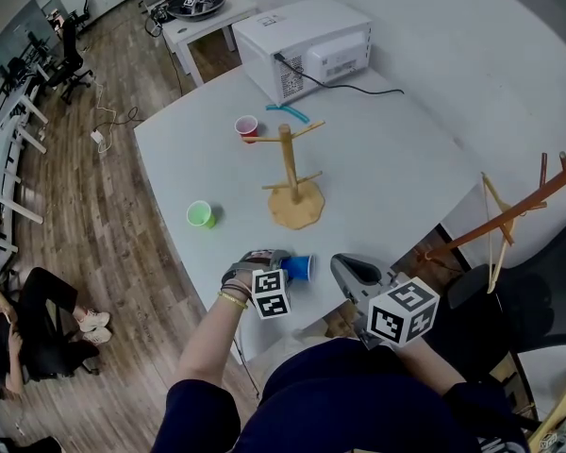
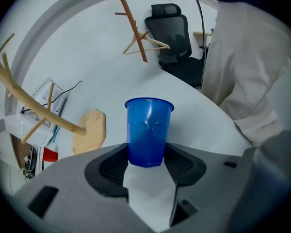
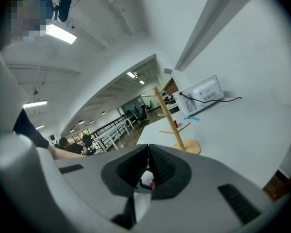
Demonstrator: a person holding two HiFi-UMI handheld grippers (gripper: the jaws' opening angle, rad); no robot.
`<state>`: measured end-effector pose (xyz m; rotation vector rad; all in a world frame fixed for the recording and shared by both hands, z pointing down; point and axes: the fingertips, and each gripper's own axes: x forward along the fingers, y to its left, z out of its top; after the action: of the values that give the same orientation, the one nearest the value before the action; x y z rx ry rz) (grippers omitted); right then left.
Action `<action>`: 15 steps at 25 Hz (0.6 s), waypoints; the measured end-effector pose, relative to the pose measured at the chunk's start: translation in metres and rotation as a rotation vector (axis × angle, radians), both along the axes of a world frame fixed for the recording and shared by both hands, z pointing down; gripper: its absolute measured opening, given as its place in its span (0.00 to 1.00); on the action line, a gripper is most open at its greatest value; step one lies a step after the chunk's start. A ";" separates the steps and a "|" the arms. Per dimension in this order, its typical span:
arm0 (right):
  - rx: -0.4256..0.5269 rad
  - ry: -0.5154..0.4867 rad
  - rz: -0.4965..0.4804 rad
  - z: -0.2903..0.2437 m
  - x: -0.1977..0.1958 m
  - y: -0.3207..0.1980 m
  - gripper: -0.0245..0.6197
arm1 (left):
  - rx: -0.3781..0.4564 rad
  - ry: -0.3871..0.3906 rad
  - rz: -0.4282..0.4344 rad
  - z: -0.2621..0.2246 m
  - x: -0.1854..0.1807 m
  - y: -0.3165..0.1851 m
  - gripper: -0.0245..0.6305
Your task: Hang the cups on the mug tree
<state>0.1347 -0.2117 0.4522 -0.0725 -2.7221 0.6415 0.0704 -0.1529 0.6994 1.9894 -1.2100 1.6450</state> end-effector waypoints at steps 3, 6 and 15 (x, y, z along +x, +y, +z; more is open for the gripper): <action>0.001 -0.002 -0.005 -0.001 -0.001 0.000 0.08 | 0.006 -0.017 -0.012 -0.006 -0.007 0.001 0.41; 0.003 -0.006 -0.014 -0.002 -0.004 0.002 0.08 | 0.014 -0.036 -0.031 -0.013 -0.018 0.002 0.41; 0.007 -0.016 -0.036 -0.004 -0.009 0.007 0.08 | 0.020 -0.105 -0.100 -0.033 -0.059 0.008 0.41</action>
<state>0.1260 -0.2044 0.4480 -0.1251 -2.7321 0.6235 0.0114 -0.1446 0.6665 1.8417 -1.3449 1.7130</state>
